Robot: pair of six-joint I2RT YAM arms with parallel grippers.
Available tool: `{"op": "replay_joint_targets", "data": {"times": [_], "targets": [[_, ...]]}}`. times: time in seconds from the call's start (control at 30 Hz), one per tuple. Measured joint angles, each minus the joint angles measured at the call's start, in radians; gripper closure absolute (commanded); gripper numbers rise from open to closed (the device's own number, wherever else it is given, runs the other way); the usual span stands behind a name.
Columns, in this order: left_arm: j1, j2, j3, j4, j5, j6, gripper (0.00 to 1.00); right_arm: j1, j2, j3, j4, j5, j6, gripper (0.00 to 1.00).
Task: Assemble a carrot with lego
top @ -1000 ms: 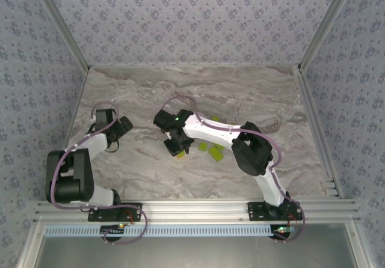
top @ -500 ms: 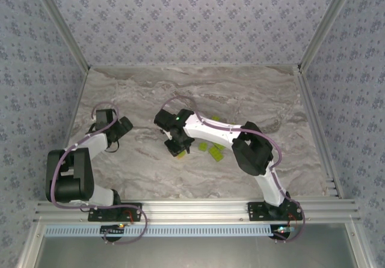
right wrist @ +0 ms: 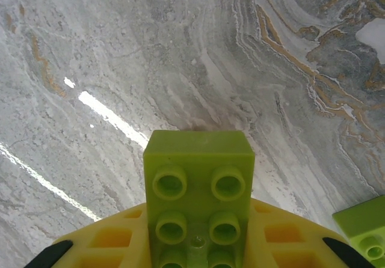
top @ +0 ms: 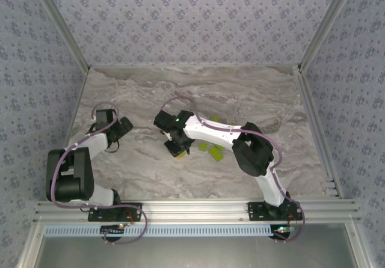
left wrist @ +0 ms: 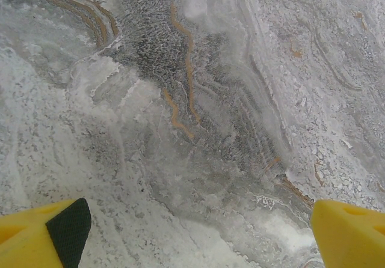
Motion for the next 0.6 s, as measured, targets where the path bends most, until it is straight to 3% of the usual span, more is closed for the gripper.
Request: {"op": "replay_joint_targets", "data": {"times": [0.6], "targets": [[0.000,0.000,0.000,0.000,0.000,0.000,0.04,0.008,-0.024,-0.051,0.053,0.001,0.050,0.71]]}}
